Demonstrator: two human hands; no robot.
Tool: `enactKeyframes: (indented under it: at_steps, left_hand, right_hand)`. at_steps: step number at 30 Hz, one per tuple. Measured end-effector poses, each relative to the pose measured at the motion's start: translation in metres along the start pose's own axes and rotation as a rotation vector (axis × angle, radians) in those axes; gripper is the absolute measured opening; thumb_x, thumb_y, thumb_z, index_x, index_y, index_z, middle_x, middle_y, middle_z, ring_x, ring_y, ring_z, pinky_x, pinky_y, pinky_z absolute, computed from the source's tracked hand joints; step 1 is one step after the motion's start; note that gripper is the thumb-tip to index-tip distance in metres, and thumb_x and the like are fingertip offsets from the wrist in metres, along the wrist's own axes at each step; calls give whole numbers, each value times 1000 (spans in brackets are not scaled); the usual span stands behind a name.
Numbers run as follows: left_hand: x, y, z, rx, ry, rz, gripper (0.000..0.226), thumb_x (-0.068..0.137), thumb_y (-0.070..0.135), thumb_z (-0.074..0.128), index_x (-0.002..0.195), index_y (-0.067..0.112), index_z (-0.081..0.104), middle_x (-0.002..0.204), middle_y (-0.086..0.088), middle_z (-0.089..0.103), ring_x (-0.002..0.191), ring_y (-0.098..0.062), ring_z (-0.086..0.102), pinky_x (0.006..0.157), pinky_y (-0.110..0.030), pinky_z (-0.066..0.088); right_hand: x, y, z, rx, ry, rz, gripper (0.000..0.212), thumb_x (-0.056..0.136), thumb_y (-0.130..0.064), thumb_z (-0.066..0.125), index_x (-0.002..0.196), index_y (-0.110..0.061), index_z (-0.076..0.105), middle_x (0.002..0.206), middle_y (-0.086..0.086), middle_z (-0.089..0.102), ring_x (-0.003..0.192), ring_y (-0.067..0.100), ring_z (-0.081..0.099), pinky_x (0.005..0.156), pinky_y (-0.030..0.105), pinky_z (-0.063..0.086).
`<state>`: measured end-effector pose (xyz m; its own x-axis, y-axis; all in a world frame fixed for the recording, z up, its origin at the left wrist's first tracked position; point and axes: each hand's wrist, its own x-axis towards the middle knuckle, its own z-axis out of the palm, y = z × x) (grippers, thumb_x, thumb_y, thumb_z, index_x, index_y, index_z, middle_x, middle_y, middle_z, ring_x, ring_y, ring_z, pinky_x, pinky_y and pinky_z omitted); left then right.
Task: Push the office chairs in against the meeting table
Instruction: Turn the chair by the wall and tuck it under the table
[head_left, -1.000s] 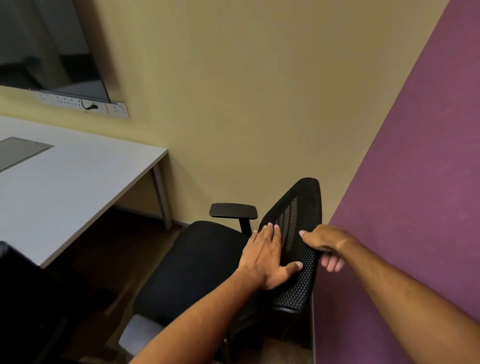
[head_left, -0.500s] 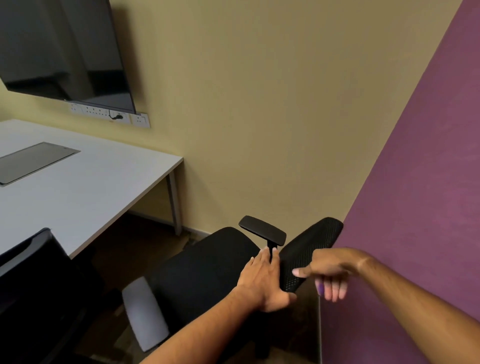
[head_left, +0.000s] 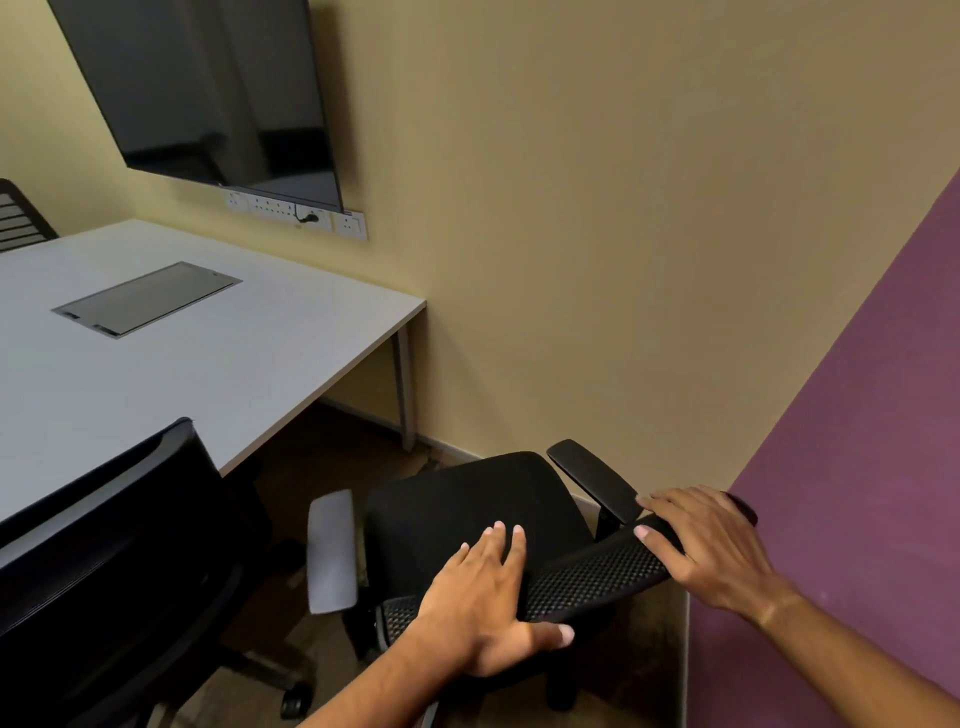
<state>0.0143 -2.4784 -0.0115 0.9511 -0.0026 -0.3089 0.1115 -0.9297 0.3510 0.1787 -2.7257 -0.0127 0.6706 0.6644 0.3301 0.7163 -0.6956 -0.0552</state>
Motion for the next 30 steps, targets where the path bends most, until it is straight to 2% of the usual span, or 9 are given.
enactKeyframes:
  at_steps: [6, 8, 10, 13, 16, 21, 23, 27, 30]
  left_hand:
    - [-18, -2, 2, 86, 80, -118, 132, 59, 102, 7, 156, 15, -5, 165, -10, 3, 152, -19, 3, 124, -41, 6]
    - [-16, 1, 3, 84, 99, -139, 132, 59, 102, 7, 156, 14, -1, 165, -9, 7, 152, -19, 9, 123, -40, 9]
    - [-11, 5, -1, 92, 121, -147, 131, 60, 101, 11, 156, 12, 9, 163, -10, 18, 149, -21, 22, 122, -40, 16]
    - [-3, 13, -9, 95, 163, -168, 124, 62, 101, 16, 146, 12, 34, 146, -7, 48, 129, -26, 49, 108, -42, 36]
    - [2, 17, -15, 74, 183, -204, 113, 61, 101, 19, 127, 14, 47, 121, -2, 60, 110, -25, 59, 88, -41, 43]
    - [9, 17, -15, 94, 260, -220, 99, 58, 104, 18, 100, 20, 49, 96, 3, 58, 87, -19, 57, 68, -36, 35]
    - [12, 16, -16, 105, 286, -235, 94, 57, 105, 18, 91, 23, 46, 89, 6, 54, 76, -15, 49, 65, -35, 32]
    - [19, 11, -17, 139, 333, -273, 93, 55, 106, 16, 88, 23, 44, 86, 7, 53, 70, -13, 43, 63, -35, 31]
    - [25, 9, -21, 130, 355, -330, 87, 53, 107, 16, 76, 27, 37, 76, 11, 46, 63, -11, 37, 61, -36, 31]
  right_hand:
    - [7, -2, 3, 44, 24, -18, 58, 85, -59, 40, 106, -17, 76, 102, -2, 75, 96, 15, 70, 101, 43, 46]
    - [12, 2, 3, 37, 4, -15, 59, 85, -60, 39, 103, -19, 77, 96, -1, 76, 90, 18, 71, 94, 40, 49]
    - [18, 10, 3, 16, 5, -27, 58, 84, -62, 38, 96, -23, 78, 87, -4, 76, 82, 18, 70, 80, 35, 52]
    - [31, 20, 4, 5, 17, -62, 56, 84, -62, 38, 88, -24, 79, 79, -6, 74, 73, 15, 68, 65, 30, 49]
    - [43, 28, 7, 1, 31, -84, 53, 84, -62, 39, 83, -25, 77, 72, -8, 72, 67, 14, 66, 59, 28, 44]
    - [55, 38, 16, 22, 54, -111, 52, 86, -63, 39, 75, -26, 74, 65, -8, 68, 60, 12, 62, 54, 28, 46]
    - [61, 40, 18, 39, 45, -124, 53, 87, -64, 39, 75, -26, 73, 63, -9, 66, 59, 11, 60, 53, 28, 47]
    - [77, 41, 23, 79, 43, -145, 54, 86, -66, 37, 74, -27, 72, 61, -11, 63, 58, 9, 58, 52, 27, 46]
    - [93, 41, 27, 85, 6, -150, 58, 86, -69, 33, 77, -27, 72, 63, -9, 63, 61, 9, 58, 57, 30, 49]
